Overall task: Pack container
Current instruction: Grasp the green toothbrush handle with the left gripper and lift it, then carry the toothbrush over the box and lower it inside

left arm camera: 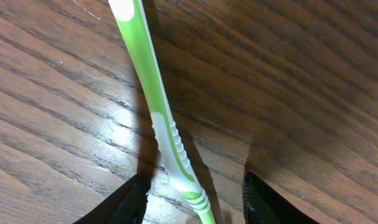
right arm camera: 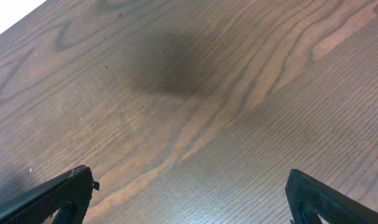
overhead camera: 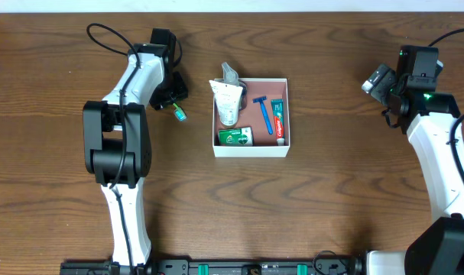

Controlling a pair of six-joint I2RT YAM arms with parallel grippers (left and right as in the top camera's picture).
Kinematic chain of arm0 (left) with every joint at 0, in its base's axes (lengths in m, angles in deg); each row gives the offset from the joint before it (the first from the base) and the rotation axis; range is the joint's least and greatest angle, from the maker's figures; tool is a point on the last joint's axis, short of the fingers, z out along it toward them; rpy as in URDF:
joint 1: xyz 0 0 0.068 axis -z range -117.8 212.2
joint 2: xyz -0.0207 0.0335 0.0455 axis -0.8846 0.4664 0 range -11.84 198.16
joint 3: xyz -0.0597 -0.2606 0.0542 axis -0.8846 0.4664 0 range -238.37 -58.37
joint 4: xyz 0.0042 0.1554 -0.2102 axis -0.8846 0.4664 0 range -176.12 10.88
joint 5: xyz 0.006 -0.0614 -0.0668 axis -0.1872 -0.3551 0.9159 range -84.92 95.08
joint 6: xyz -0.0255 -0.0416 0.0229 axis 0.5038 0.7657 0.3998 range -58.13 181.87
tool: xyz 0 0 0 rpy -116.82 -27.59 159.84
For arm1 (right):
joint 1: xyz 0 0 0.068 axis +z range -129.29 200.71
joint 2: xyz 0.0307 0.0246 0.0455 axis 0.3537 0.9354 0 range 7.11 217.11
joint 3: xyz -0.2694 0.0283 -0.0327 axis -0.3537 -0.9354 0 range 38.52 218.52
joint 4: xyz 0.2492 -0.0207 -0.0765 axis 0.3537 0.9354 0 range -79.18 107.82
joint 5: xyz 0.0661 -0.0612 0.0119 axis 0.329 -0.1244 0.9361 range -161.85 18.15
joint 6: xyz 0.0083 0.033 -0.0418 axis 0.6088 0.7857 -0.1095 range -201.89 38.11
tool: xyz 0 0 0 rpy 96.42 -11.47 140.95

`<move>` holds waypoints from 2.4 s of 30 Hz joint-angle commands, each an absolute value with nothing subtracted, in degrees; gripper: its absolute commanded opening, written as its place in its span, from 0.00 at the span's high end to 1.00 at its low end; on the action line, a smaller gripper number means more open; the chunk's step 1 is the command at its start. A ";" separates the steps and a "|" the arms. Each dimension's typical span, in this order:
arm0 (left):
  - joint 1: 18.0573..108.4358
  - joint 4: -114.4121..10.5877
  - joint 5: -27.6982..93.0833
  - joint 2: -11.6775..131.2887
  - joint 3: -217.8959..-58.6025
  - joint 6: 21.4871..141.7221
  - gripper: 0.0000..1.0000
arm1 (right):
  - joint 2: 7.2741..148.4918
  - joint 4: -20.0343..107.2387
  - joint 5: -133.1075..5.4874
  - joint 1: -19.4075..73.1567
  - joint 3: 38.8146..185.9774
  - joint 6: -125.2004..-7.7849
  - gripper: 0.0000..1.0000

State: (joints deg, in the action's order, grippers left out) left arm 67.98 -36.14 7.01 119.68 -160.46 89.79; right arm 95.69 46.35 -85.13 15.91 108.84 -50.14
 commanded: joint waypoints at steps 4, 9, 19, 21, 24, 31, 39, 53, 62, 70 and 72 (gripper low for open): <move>68.00 -34.70 10.29 122.37 -159.84 90.25 0.69 | 95.95 46.41 -85.31 15.41 109.02 -50.89 0.01; 68.00 -33.67 10.97 122.37 -159.84 90.25 0.73 | 95.95 46.41 -85.31 15.41 109.02 -50.89 0.01; 68.00 -33.24 10.92 122.37 -159.87 90.01 0.87 | 95.95 46.41 -85.31 15.41 109.02 -50.89 0.01; 68.00 -33.19 10.92 122.37 -159.87 89.55 0.91 | 95.95 46.41 -85.33 15.41 109.02 -50.89 0.01; 68.00 -33.15 10.90 122.31 -159.87 88.65 0.94 | 95.95 46.41 -85.31 15.41 109.02 -50.89 0.01; 67.98 -32.12 10.84 121.37 -160.70 86.99 0.94 | 95.95 46.41 -85.31 15.41 109.02 -50.89 0.01; 67.72 -29.39 8.74 111.38 -162.25 84.11 0.94 | 95.95 46.41 -85.31 15.41 109.02 -50.89 0.01; 72.42 -23.97 9.20 82.83 -162.29 82.07 0.94 | 95.95 46.41 -85.31 15.41 109.00 -50.89 0.01; 86.10 -24.21 9.15 74.66 -162.29 88.65 0.94 | 95.95 46.41 -85.33 15.41 109.02 -50.89 0.01; 96.63 -27.53 8.48 76.89 -162.07 92.54 0.94 | 95.95 46.41 -85.31 15.41 109.02 -50.89 0.01; 98.78 -28.69 8.19 78.57 -162.05 93.46 0.94 | 95.95 46.41 -85.33 15.41 109.02 -50.89 0.01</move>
State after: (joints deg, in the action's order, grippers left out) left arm 96.50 -27.92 9.28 76.19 -161.46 90.90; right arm 95.69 46.35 -85.13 15.91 108.84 -50.12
